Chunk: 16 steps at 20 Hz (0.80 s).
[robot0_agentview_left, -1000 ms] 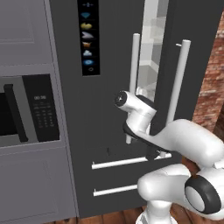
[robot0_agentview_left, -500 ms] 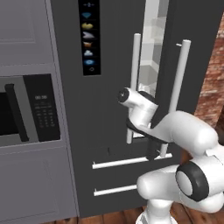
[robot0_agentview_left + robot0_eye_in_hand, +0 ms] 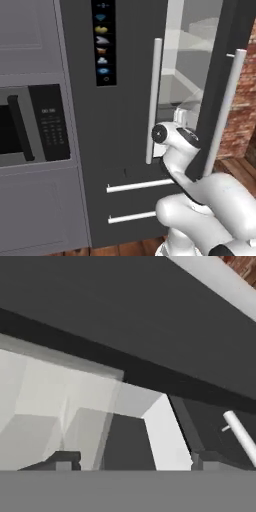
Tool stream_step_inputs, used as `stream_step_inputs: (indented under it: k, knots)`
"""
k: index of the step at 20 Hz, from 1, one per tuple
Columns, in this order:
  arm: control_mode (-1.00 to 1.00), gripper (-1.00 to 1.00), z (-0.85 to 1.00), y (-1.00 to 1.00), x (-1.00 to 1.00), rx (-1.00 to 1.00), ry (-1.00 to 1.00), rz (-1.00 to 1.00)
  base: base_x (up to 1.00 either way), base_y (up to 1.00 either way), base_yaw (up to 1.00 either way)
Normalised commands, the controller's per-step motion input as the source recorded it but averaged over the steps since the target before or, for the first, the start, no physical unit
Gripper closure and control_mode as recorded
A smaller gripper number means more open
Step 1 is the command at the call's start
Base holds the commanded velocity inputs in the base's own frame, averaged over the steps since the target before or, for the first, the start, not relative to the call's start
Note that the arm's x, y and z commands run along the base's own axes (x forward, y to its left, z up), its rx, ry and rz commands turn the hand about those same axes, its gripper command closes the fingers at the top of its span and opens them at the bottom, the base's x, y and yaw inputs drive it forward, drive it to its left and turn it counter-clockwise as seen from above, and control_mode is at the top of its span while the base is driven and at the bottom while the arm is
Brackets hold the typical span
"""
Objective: Place one of the steaks on the plate and the other in the bowl. Then place the bowl in the fridge.
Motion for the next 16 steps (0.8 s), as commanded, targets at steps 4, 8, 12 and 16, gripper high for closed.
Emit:
stream_step_inputs:
  k: [4, 8, 12, 16]
  knots:
    - [-1.00, -1.00, 0.83, -1.00, -0.76, 0.01, 0.00, -0.11, 0.00, 0.00, 0.00]
    - [-1.00, -1.00, 0.97, -1.00, -0.64, 0.04, -0.01, -0.05, 0.00, 0.00, 0.00]
    - [-1.00, -1.00, 0.84, -1.00, -0.96, 0.07, -0.06, -0.01, 0.00, 0.00, 0.00]
    - [-1.00, -1.00, 0.81, -1.00, -0.79, 0.06, -0.03, 0.00, 0.00, 0.00, 0.00]
